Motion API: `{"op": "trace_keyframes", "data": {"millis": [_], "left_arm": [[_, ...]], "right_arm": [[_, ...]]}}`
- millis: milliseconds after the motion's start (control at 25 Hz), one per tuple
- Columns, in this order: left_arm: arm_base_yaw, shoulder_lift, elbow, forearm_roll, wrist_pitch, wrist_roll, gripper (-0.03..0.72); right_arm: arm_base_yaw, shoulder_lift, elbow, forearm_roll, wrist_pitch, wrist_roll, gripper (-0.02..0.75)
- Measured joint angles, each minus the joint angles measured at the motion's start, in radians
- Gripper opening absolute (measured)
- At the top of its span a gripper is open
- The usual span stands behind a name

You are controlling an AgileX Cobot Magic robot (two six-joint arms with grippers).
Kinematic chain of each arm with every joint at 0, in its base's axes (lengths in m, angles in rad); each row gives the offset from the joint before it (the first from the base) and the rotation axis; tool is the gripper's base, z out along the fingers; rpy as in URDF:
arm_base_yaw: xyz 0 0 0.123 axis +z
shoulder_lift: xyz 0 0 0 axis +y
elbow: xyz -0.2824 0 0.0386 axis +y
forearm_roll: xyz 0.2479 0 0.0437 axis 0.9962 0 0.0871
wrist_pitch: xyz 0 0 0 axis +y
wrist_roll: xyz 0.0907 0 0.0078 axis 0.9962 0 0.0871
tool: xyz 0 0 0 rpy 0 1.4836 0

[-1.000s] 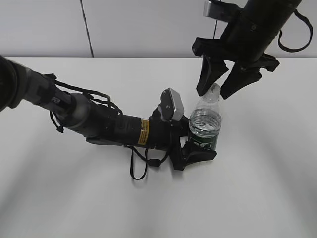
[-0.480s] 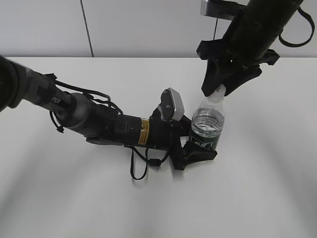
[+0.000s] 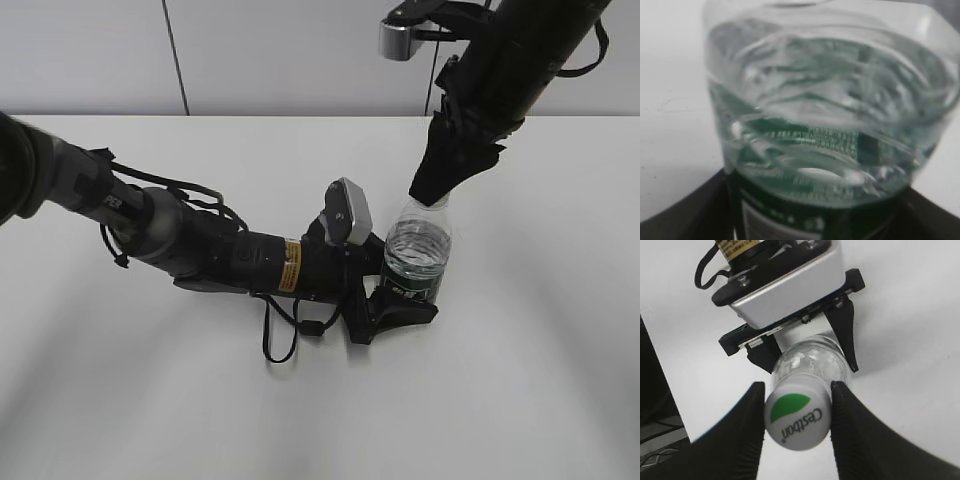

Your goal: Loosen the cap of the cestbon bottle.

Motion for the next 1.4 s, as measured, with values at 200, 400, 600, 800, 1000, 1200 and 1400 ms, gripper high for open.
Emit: {"op": "trace_keyframes", "data": {"millis": [200,400,600,800,1000,1200,1400], "left_arm": [[0.000,0.000,0.000,0.000,0.000,0.000,0.543],[0.000,0.000,0.000,0.000,0.001,-0.009,0.543],[0.000,0.000,0.000,0.000,0.001,-0.011,0.543],[0.000,0.000,0.000,-0.001,0.001,-0.012,0.543],[0.000,0.000,0.000,-0.001,0.001,-0.012,0.543],[0.000,0.000,0.000,-0.001,0.002,-0.012,0.543],[0.000,0.000,0.000,-0.001,0.001,-0.012,0.543]], "right_arm": [[0.000,0.000,0.000,0.014,0.000,-0.043,0.307],[0.000,0.000,0.000,0.046,0.003,0.013,0.543],[0.000,-0.002,0.000,0.066,-0.013,0.201,0.655],[0.000,-0.045,0.000,0.056,-0.079,0.572,0.661],[0.000,-0.052,0.000,0.028,-0.069,0.899,0.652],[0.000,-0.025,0.000,0.024,-0.020,0.940,0.617],[0.000,-0.003,0.000,0.020,-0.013,0.940,0.580]]}}
